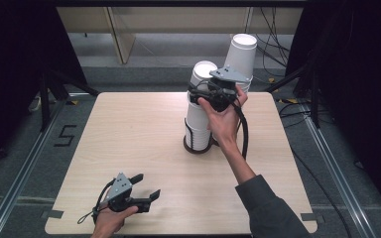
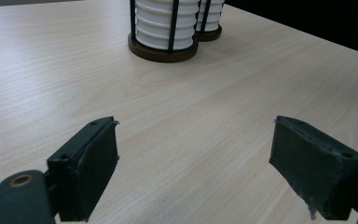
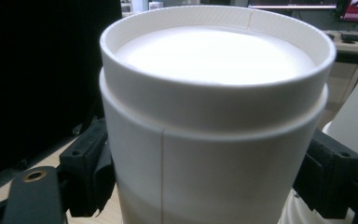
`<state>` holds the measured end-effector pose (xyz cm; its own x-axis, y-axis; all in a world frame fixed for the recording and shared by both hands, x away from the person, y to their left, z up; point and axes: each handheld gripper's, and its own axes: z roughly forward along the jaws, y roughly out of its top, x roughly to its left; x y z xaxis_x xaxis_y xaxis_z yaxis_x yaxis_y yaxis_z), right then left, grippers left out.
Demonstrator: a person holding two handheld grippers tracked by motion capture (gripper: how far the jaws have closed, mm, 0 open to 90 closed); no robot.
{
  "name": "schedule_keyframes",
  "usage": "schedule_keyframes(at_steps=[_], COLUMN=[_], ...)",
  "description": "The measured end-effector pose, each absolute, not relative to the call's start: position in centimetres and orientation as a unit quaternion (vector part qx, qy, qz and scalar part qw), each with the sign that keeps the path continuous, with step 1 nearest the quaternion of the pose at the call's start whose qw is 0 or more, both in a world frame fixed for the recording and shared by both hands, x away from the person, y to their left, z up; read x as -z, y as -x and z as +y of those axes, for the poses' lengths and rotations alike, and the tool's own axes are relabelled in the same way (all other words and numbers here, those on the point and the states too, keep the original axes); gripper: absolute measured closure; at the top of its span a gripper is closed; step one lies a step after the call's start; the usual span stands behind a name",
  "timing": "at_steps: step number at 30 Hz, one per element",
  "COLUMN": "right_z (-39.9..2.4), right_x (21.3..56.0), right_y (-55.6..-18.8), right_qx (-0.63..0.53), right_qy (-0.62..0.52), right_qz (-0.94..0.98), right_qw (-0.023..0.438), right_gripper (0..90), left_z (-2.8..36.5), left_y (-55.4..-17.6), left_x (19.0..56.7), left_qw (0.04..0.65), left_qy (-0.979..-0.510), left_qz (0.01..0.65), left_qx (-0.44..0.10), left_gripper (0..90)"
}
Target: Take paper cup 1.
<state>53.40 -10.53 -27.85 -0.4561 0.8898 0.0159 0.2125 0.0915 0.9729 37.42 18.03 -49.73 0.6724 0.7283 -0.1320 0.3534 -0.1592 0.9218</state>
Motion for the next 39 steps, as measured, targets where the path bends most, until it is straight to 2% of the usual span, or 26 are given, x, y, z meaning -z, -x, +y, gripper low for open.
schedule_keyframes(at_steps=[8, 16, 18, 20, 22, 26, 33, 34, 35, 39], right_z=[-11.4, -11.7, -11.6, -11.6, -11.7, -11.9, -12.3, -12.3, -12.3, -12.4], right_x=[25.8, 26.4, 27.7, 28.3, 30.0, 32.5, 36.8, 36.8, 37.8, 39.9], right_y=[-51.4, -47.0, -45.6, -45.4, -44.7, -44.4, -44.3, -44.3, -44.4, -44.3], right_qx=[-0.56, -0.572, -0.57, -0.569, -0.572, -0.565, -0.567, -0.567, -0.559, -0.542], right_qy=[-0.384, -0.338, -0.324, -0.313, -0.316, -0.317, -0.311, -0.311, -0.317, -0.317], right_qz=[0.665, 0.7, 0.717, 0.721, 0.727, 0.738, 0.744, 0.744, 0.752, 0.766], right_qw=[0.31, 0.261, 0.238, 0.241, 0.212, 0.188, 0.168, 0.168, 0.149, 0.14], right_gripper=[18.7, 18.7, 18.7, 18.7, 18.7, 18.7, 18.7, 18.7, 18.7, 18.6], left_z=[17.9, 18.0, 18.0, 18.0, 18.0, 18.0, 18.4, 18.4, 18.4, 18.1], left_y=[-37.5, -37.5, -37.5, -37.5, -37.5, -37.5, -37.7, -37.7, -37.7, -37.6], left_x=[49.8, 49.7, 49.7, 49.7, 49.7, 49.7, 49.4, 49.4, 49.4, 49.3], left_qw=[0.547, 0.551, 0.548, 0.549, 0.548, 0.546, 0.561, 0.561, 0.56, 0.556], left_qy=[-0.738, -0.734, -0.737, -0.736, -0.736, -0.736, -0.723, -0.723, -0.724, -0.728], left_qz=[0.358, 0.357, 0.356, 0.355, 0.357, 0.359, 0.361, 0.361, 0.36, 0.357], left_qx=[-0.171, -0.173, -0.173, -0.173, -0.174, -0.175, -0.181, -0.181, -0.18, -0.182], left_gripper=[14.2, 14.2, 14.2, 14.2, 14.2, 14.2, 14.2, 14.2, 14.2, 14.2])
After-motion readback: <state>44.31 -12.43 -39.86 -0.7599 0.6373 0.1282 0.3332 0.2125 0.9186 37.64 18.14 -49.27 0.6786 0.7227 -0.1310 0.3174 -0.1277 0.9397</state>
